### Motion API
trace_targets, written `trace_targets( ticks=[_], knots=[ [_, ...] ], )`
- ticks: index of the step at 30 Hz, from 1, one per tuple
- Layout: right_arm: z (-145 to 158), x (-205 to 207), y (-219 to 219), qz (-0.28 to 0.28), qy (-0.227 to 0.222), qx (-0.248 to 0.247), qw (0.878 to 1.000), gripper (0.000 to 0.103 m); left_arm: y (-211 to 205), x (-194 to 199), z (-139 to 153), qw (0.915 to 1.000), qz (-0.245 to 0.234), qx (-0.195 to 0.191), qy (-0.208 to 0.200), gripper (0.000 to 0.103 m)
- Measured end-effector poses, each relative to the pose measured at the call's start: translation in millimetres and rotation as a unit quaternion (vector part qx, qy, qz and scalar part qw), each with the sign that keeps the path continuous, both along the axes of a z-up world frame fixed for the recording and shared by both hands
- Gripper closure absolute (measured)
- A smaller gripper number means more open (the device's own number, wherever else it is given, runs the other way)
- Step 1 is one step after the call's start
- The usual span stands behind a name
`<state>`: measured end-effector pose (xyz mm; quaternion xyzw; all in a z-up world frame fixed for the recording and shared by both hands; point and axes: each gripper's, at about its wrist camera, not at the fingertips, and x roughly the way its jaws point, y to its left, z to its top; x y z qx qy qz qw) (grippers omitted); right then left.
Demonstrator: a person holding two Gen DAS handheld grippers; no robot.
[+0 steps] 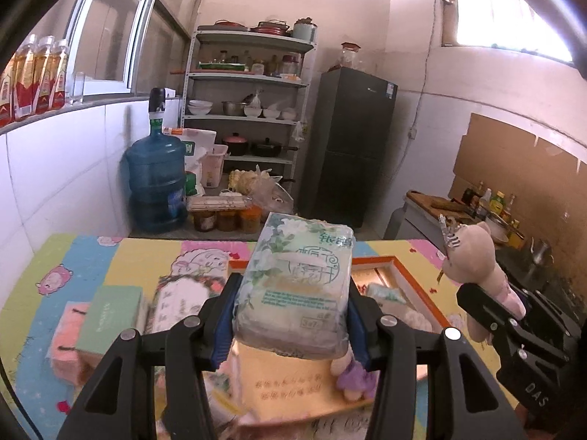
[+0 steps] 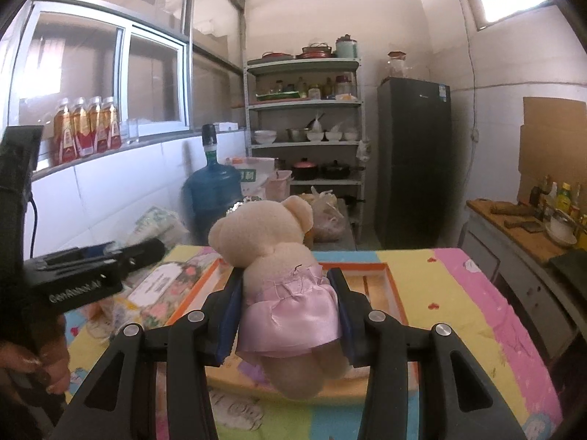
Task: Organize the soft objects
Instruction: 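Carry the teddy bear and wet-wipe pack over the orange-rimmed box with both tools, then lower both items into the box and open both tools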
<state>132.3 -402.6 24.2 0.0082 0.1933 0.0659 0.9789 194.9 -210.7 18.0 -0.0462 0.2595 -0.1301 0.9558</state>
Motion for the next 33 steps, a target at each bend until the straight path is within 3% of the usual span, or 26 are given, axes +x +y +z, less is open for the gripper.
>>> trace_targets(
  ticks=[7,18,22,30,33],
  knots=[
    [-1,55,-20,0.006,0.018,0.018,1.0,0.057,-27,39,-10,0.9992,0.028,0.019,0.018,0.052],
    [-47,137,-38,0.002,0.094,0.021,0.995,0.057,-44,90,-66,0.992,0.041,0.02,0.118,0.051],
    [-65,153,-44,-0.002,0.123,0.028,0.992,0.057,-44,96,-79,0.9901,0.042,0.022,0.132,0.051],
    [-74,160,-50,-0.007,0.137,0.034,0.99,0.055,-48,105,-91,0.9869,0.041,0.025,0.154,0.051],
    [-77,158,-50,-0.015,0.144,0.034,0.989,0.05,-51,108,-94,0.9851,0.026,0.021,0.168,0.047]
  ],
)
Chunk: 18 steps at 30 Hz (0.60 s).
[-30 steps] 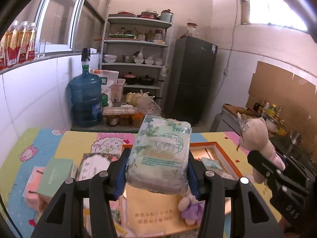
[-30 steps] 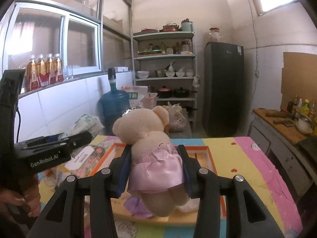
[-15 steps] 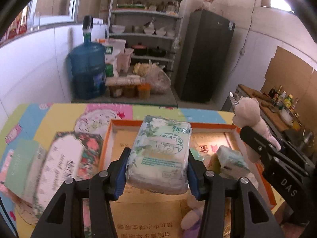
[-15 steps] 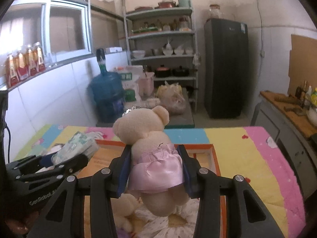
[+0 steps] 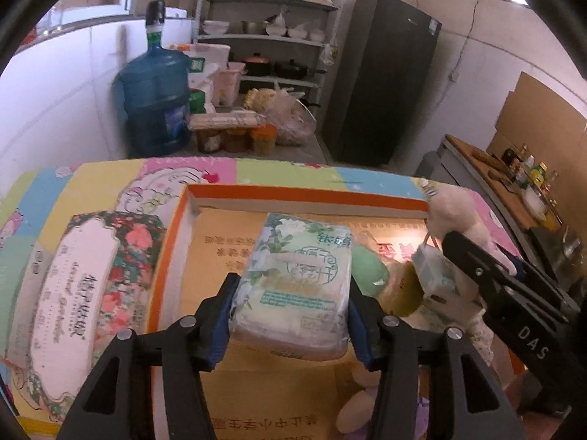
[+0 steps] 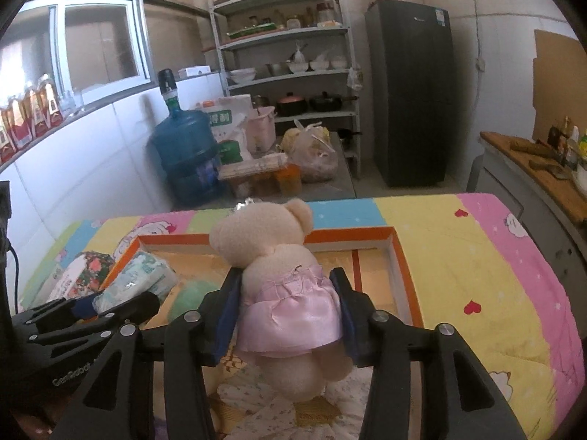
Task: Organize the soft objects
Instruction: 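Lower both items into the box and open both tools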
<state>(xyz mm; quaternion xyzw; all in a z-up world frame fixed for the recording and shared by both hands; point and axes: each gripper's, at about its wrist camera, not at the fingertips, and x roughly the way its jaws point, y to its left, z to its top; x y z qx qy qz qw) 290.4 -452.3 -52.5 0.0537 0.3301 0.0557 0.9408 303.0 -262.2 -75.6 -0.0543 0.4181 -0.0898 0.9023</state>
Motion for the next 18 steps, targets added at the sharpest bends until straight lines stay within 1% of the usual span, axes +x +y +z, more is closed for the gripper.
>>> trace_targets(
  ticks=[2,3,4,5,6,7,11,13,15,18],
  knots=[
    [-3,1,0,-0.002,0.008,0.001,1.0,0.049,0,0,-1,0.9999,-0.006,-0.008,0.006,0.042],
    [-4,2,-1,0.0,0.01,0.004,1.0,0.048,0,-1,-1,0.9999,-0.008,-0.01,0.003,0.038],
    [-3,1,-2,0.0,0.009,0.007,1.0,0.046,1,-3,1,0.9999,-0.009,-0.014,-0.004,0.033],
    [-2,0,-3,-0.002,0.005,0.011,1.0,0.038,2,-5,3,0.9997,-0.01,-0.02,-0.01,0.03],
    [-1,-1,-5,-0.004,0.001,0.015,1.0,0.034,3,-8,6,0.9995,-0.01,-0.025,-0.015,0.023],
    [0,-4,-7,-0.005,-0.004,0.022,1.0,0.029,4,-11,9,0.9992,-0.009,-0.031,-0.022,0.02],
    [5,-12,-16,-0.002,-0.026,0.063,0.998,0.029,8,-27,26,0.9974,-0.01,-0.05,-0.051,0.019],
    [9,-17,-19,-0.005,-0.045,0.073,0.996,0.028,10,-38,33,0.9954,-0.016,-0.061,-0.072,0.017],
    [14,-22,-19,-0.008,-0.059,0.081,0.995,0.027,11,-48,39,0.9933,-0.027,-0.065,-0.092,0.013],
    [17,-28,-20,-0.003,-0.07,0.108,0.992,0.026,12,-62,48,0.9902,-0.045,-0.064,-0.116,0.012]
  ],
)
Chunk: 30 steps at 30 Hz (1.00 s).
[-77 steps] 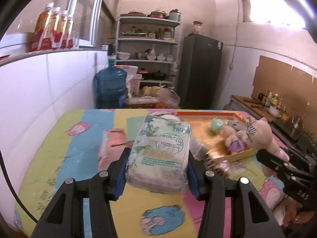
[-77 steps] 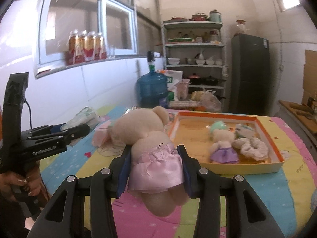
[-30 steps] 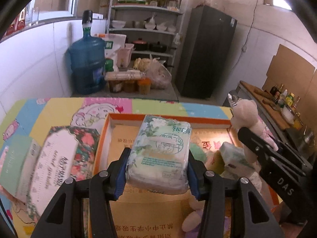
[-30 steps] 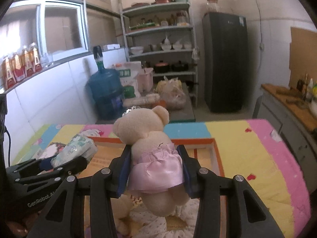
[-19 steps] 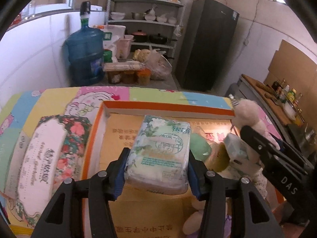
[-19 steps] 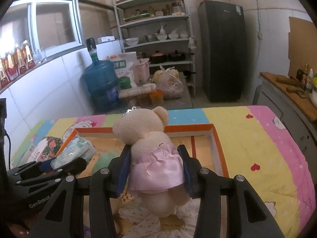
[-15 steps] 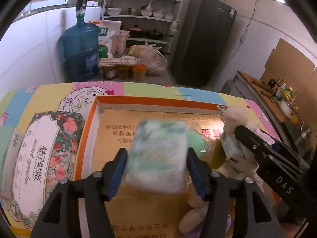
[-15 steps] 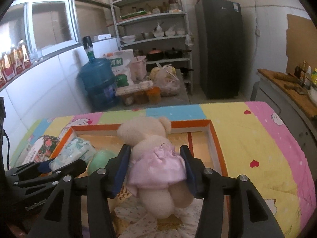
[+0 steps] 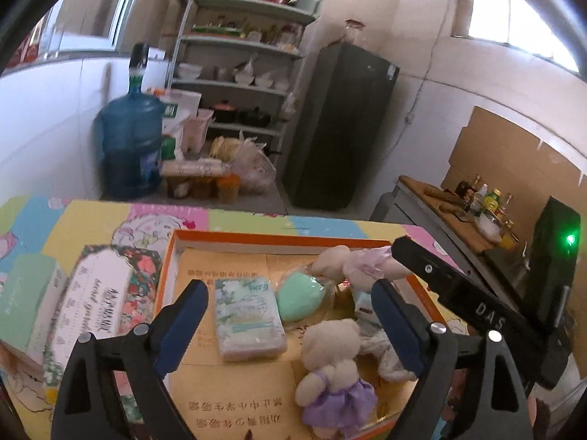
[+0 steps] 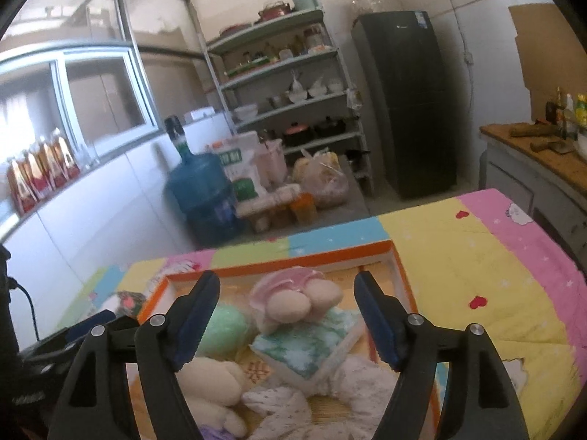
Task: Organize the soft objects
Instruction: 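Lower both items into the box and open both tools, then withdraw both tools from the box back toward the remaining pile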
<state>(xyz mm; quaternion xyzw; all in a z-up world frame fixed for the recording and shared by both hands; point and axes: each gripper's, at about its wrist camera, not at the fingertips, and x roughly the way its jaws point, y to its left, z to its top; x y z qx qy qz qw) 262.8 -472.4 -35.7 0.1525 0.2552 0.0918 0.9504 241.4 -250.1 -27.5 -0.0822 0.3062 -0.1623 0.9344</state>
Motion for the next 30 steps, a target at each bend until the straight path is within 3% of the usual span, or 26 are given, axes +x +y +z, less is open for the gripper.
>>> trace_targets(
  ticks=[2,6,12,17,26,30],
  knots=[
    [5,-7,2,-0.004,-0.012,0.014,1.0,0.025,4,-9,6,0.9997,-0.007,-0.009,-0.019,0.012],
    [20,-30,18,-0.028,-0.047,-0.01,0.998,0.025,10,-39,19,0.9957,0.012,-0.016,-0.09,0.01],
    [29,-50,40,-0.054,-0.058,-0.03,0.996,0.025,14,-70,34,0.9909,0.013,0.034,-0.129,0.01],
    [37,-67,60,-0.067,-0.052,-0.054,0.995,0.025,18,-93,40,0.9859,0.012,0.076,-0.149,0.01],
    [51,-101,82,-0.076,-0.049,-0.054,0.994,0.024,75,-120,49,0.9891,0.04,0.054,-0.131,0.01],
    [63,-119,100,-0.076,-0.065,-0.065,0.993,0.024,104,-140,53,0.987,0.056,0.048,-0.143,0.01]
  ],
)
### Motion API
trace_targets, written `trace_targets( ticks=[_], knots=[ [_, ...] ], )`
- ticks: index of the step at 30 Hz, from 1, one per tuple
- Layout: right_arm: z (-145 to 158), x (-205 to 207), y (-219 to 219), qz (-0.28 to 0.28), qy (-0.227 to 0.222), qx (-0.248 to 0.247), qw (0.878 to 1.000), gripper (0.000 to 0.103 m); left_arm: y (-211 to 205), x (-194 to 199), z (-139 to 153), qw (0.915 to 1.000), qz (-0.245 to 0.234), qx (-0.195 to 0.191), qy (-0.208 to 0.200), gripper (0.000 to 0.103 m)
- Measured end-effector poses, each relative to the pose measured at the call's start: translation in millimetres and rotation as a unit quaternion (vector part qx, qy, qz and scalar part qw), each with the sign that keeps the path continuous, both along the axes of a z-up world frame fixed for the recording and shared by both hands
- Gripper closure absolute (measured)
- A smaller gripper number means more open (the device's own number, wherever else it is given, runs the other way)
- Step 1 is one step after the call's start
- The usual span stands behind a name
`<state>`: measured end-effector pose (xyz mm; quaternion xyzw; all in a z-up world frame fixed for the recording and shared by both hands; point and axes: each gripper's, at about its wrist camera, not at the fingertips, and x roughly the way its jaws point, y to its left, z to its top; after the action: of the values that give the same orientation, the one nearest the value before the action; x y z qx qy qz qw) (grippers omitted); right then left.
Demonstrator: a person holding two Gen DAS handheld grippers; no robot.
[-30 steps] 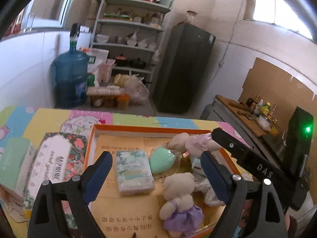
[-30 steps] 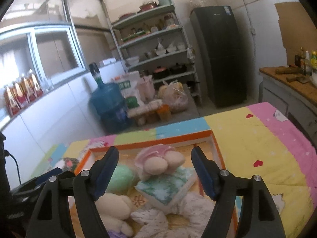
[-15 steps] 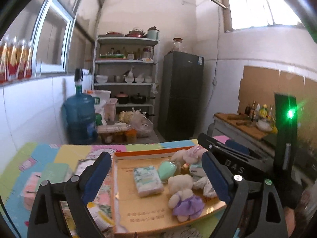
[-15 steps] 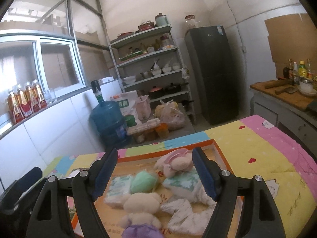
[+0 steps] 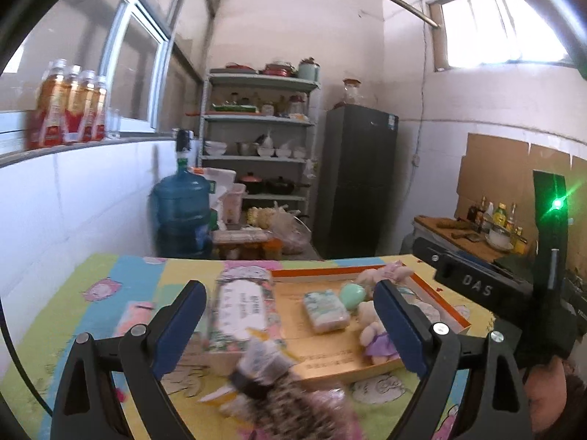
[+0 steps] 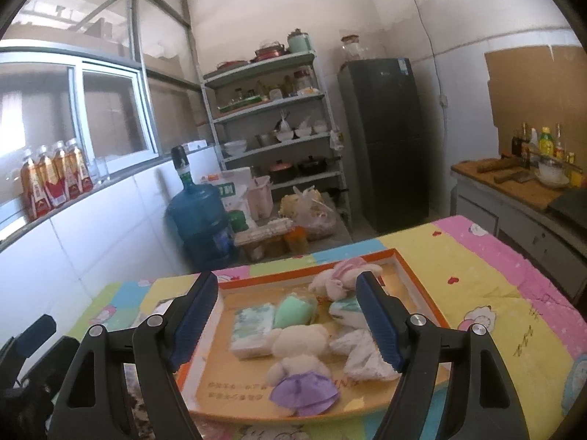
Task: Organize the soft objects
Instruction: 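Withdraw both tools from the box back toward the remaining pile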
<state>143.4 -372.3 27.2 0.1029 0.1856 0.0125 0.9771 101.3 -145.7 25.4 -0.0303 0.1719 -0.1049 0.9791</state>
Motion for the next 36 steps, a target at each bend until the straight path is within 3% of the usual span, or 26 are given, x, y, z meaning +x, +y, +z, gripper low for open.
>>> trace_targets(
  ticks=[7,17,27,36],
  knots=[
    [7,-33,42,0.003,-0.018,-0.031,0.999,0.024,52,-31,4,0.9993,0.035,0.0,-0.014,0.01],
    [1,-73,83,0.015,-0.027,-0.03,0.999,0.024,107,-67,-2,0.997,0.07,-0.007,-0.031,0.01],
    [-19,-109,137,0.071,-0.022,-0.044,0.996,0.024,144,-93,-10,0.9954,0.091,-0.018,-0.025,0.01],
    [-33,-132,155,0.109,-0.021,-0.071,0.991,0.024,166,-102,-24,0.9948,0.102,0.003,0.001,0.01]
  ],
)
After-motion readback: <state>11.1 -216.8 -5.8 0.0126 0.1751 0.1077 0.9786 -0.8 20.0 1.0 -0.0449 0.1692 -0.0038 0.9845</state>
